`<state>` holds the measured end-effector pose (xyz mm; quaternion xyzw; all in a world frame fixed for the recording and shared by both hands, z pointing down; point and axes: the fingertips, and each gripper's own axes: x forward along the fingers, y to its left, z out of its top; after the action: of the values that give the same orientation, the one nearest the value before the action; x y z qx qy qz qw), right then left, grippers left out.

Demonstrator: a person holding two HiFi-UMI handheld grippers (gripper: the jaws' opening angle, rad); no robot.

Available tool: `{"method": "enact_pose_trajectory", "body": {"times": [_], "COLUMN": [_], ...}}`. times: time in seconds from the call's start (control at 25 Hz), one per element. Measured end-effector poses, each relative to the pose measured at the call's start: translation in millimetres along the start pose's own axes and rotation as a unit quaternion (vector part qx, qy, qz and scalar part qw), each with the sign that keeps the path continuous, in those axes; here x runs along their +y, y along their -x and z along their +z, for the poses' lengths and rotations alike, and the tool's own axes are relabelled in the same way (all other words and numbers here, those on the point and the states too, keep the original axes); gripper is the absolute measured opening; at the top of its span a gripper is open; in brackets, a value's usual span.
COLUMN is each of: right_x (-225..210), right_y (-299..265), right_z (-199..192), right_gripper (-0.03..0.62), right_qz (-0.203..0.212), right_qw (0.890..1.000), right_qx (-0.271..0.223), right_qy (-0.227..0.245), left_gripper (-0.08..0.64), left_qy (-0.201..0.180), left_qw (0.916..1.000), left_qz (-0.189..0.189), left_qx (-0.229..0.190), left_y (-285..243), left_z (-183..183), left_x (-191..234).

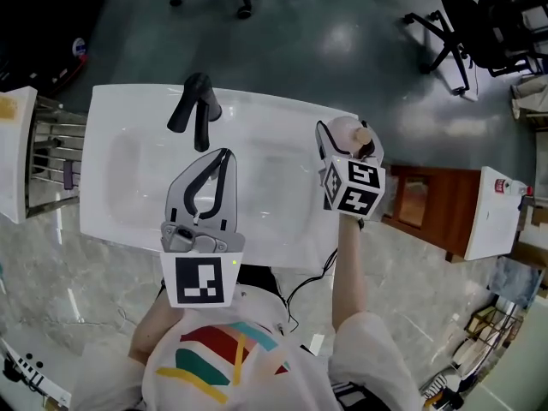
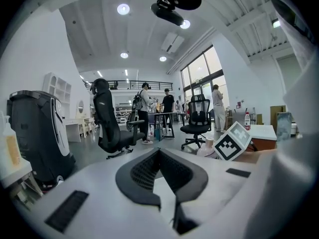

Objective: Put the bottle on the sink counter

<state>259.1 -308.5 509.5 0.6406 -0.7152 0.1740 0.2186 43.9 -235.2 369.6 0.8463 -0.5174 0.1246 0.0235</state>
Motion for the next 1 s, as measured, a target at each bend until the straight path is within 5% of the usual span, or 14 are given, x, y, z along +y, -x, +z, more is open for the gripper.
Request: {"method": "enact_pose_trajectory", "body": {"times": [1.0], "right_x": [-10], "right_y": [-33], "right_z": [-55], "right_gripper": [0.394], "right_qz": [0.005], "right_qw": [0.997], "right_qx": [0.080], "right_qy": [-0.013], "left_gripper": [0.017], "left_qy": [-0.024], "left_qw": [0.9986], "left_qz": [-0.023], "left_qx": [0.041], "left_y": [-11], "left_z": [-20], "left_x": [-19]}}
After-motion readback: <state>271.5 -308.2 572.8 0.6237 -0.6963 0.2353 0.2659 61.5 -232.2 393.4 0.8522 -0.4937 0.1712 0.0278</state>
